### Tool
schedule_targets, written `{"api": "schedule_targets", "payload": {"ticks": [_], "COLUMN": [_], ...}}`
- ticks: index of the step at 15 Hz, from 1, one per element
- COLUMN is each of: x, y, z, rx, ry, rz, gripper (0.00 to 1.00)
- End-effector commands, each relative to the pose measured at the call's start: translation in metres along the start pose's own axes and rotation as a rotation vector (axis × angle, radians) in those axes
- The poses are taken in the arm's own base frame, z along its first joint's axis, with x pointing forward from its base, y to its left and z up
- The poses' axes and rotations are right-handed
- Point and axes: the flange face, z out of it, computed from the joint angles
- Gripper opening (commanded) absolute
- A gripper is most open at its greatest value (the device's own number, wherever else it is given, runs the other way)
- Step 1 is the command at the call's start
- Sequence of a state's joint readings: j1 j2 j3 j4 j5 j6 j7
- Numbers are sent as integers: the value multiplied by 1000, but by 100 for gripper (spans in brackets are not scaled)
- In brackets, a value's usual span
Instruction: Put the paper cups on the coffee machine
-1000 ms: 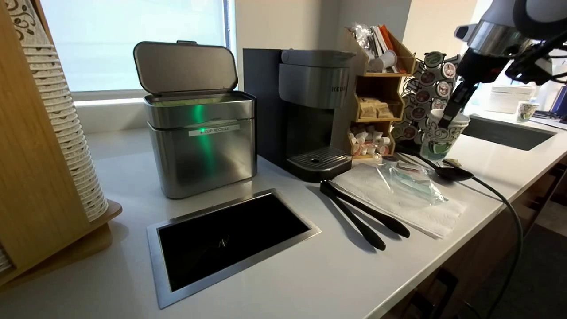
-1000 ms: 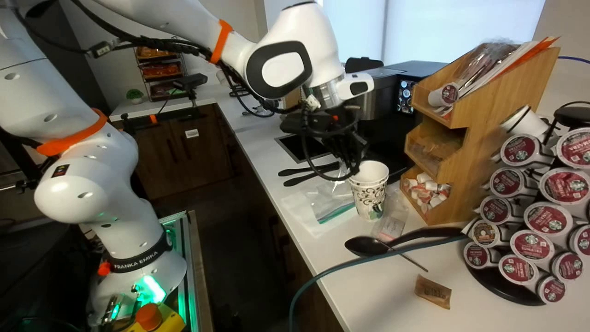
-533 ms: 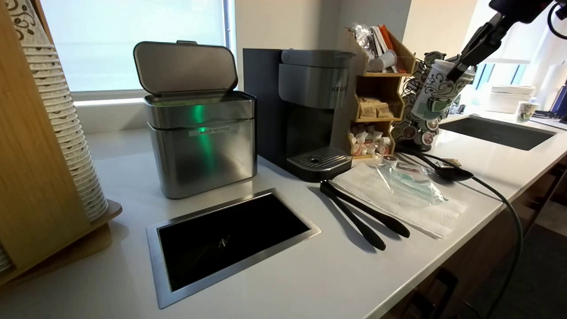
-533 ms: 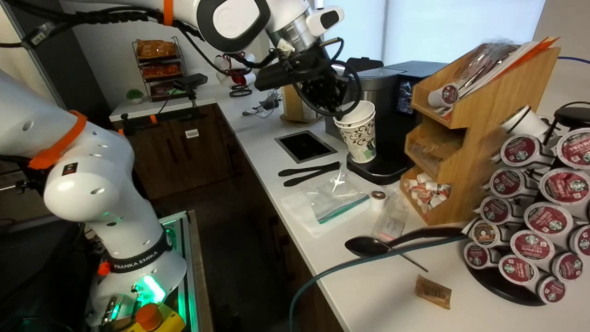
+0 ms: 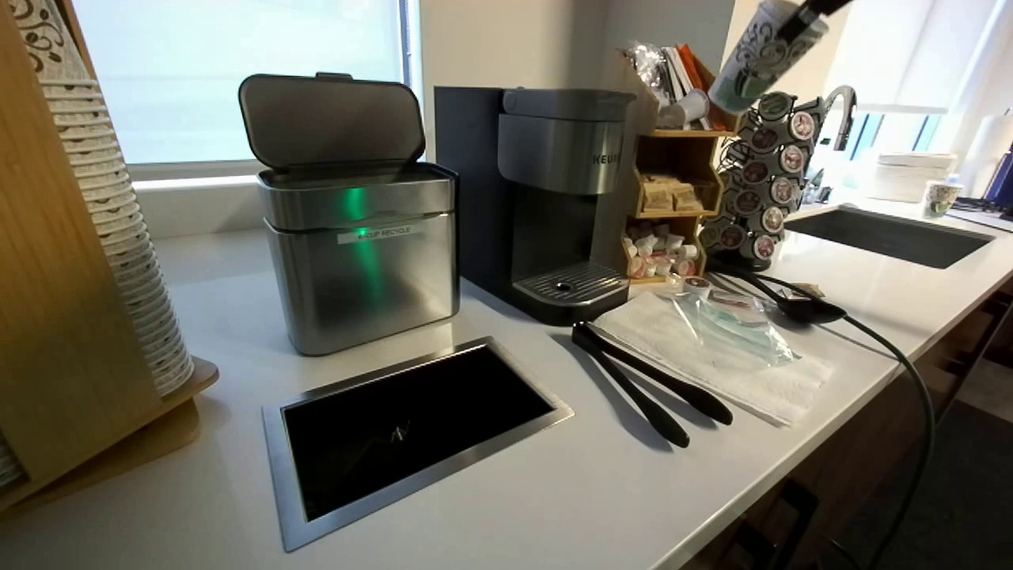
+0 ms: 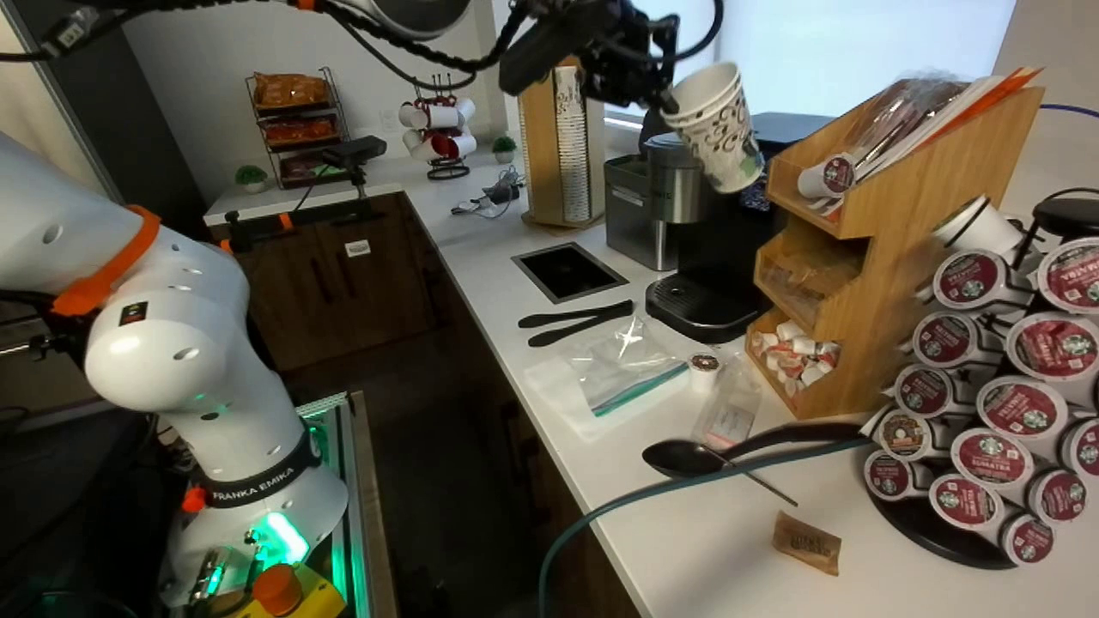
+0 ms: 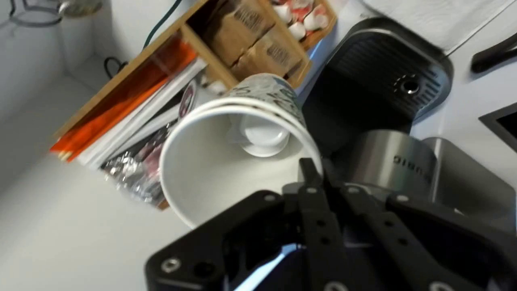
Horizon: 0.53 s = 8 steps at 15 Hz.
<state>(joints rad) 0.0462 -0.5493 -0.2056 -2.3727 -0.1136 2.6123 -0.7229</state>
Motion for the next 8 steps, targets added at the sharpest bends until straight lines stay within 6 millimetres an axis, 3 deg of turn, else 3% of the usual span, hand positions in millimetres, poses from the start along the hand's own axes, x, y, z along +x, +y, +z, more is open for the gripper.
{"api": "schedule_targets", "payload": {"ticks": [1,5,6,8], "x": [57,110,88,97], "y": [25,40,28,32], "z": [-25,-46,-48,-51], "rx": [51,243,176,178], "ry": [35,64,49,52], "rz": [-159,-259,-209,-217], "gripper": [1,1,1,5]}}
